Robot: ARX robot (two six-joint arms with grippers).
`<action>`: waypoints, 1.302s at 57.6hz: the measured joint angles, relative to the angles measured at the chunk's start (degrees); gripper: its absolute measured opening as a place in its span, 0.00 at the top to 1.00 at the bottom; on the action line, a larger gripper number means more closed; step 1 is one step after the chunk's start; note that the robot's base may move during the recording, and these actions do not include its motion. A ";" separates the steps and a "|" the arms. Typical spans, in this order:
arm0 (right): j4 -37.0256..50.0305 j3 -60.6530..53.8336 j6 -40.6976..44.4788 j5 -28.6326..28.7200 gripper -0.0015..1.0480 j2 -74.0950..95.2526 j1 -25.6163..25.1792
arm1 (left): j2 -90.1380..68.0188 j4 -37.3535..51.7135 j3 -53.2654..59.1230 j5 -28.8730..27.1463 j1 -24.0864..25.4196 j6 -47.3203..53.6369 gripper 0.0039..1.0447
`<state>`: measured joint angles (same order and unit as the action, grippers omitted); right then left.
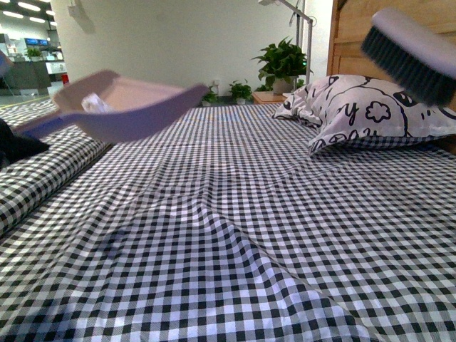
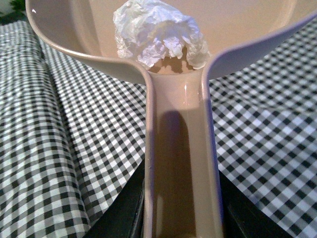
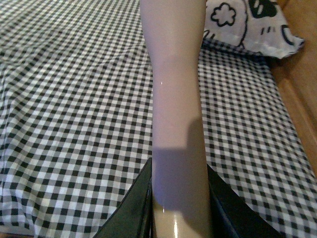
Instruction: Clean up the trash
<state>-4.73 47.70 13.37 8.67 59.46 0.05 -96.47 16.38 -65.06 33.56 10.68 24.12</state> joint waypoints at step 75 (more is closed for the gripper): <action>-15.26 -1.20 -16.81 29.07 0.80 -28.48 -20.31 | 39.19 8.85 32.65 -18.82 -4.31 -16.31 0.75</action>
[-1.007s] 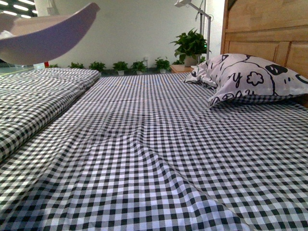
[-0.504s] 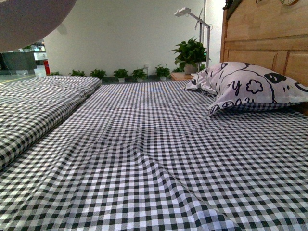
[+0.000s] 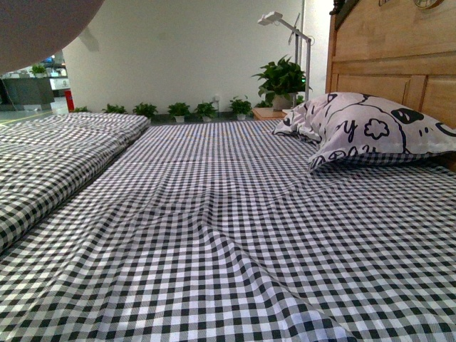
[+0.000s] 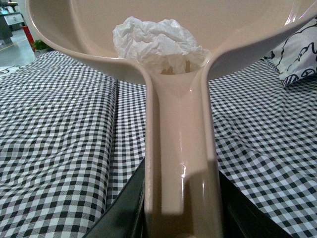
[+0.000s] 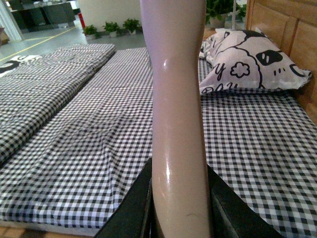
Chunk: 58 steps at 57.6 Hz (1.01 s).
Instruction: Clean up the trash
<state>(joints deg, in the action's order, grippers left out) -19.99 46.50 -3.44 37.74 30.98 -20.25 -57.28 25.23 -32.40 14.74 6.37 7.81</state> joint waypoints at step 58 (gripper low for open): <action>0.00 0.00 0.00 -0.04 0.80 0.02 0.07 | 0.00 0.00 0.00 0.00 0.00 0.00 0.75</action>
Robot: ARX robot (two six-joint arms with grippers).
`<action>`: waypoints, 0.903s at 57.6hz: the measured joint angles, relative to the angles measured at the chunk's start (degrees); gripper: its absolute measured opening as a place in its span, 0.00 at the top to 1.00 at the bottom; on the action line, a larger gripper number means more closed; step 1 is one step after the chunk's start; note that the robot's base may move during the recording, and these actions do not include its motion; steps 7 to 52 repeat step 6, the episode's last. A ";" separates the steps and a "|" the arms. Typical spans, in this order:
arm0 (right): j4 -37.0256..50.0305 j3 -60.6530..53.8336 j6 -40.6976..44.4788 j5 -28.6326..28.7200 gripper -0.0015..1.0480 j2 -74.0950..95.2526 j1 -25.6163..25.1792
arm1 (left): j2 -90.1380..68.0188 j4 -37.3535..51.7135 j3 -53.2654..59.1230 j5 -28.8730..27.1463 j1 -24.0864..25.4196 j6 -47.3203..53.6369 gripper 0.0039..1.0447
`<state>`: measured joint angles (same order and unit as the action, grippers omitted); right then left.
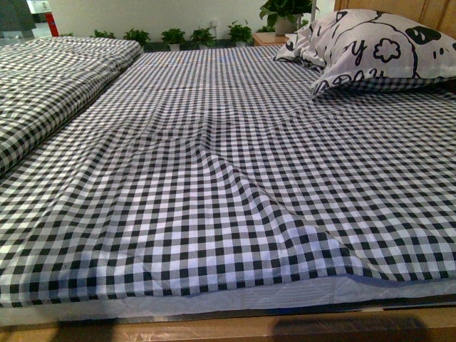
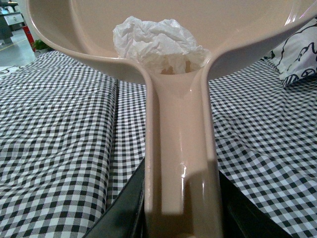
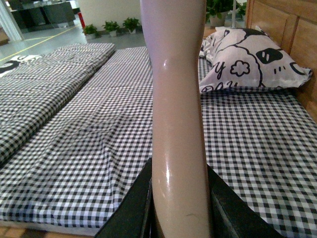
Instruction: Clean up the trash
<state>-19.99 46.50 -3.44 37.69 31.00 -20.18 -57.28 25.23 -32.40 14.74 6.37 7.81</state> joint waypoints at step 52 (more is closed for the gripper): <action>0.00 0.00 0.00 0.00 0.80 0.00 0.00 | 0.00 0.00 0.00 0.00 0.00 0.00 0.75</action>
